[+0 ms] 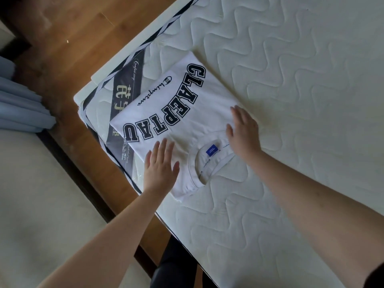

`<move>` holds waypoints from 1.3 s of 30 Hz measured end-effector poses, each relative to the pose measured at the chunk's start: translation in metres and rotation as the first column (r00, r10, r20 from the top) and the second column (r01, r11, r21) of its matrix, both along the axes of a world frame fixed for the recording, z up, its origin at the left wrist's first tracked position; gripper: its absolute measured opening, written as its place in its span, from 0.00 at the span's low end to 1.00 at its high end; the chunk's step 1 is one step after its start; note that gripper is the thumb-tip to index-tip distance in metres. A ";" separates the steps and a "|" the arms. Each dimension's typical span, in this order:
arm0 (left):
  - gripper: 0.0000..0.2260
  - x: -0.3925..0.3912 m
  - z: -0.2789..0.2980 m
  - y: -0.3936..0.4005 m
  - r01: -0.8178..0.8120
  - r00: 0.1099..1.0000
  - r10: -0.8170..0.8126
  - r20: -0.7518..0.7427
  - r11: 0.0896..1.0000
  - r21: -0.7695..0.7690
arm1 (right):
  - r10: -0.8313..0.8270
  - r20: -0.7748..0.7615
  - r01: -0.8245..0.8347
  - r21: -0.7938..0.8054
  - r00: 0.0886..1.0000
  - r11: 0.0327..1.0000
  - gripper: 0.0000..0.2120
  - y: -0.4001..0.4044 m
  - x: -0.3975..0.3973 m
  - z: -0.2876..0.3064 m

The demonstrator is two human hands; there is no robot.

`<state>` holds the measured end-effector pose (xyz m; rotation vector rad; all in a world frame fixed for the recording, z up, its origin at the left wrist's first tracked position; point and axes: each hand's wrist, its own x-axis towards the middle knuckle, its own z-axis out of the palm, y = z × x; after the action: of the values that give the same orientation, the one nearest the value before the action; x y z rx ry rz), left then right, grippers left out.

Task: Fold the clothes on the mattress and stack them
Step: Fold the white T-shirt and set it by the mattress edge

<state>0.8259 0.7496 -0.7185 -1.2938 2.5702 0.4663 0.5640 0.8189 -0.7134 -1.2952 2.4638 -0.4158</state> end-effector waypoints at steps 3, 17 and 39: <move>0.30 -0.020 -0.014 -0.034 0.108 0.992 -0.105 0.066 0.993 -0.046 | 0.117 0.013 -0.117 0.068 0.993 0.991 0.26 -0.019 0.026 -0.007; 0.27 -0.019 -0.042 -0.159 0.092 0.996 -0.093 -0.001 0.981 -0.172 | 0.302 -0.113 -0.295 0.072 0.947 0.953 0.26 -0.152 0.066 -0.028; 0.35 0.019 -0.053 -0.163 0.069 0.994 -0.067 0.092 0.997 -0.019 | 0.139 -0.209 -0.095 0.206 0.968 0.974 0.35 -0.111 0.011 -0.054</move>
<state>0.8448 0.5869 -0.7712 -1.2015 2.5411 0.3592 0.5746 0.7083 -0.7670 -1.4624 2.5115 0.0026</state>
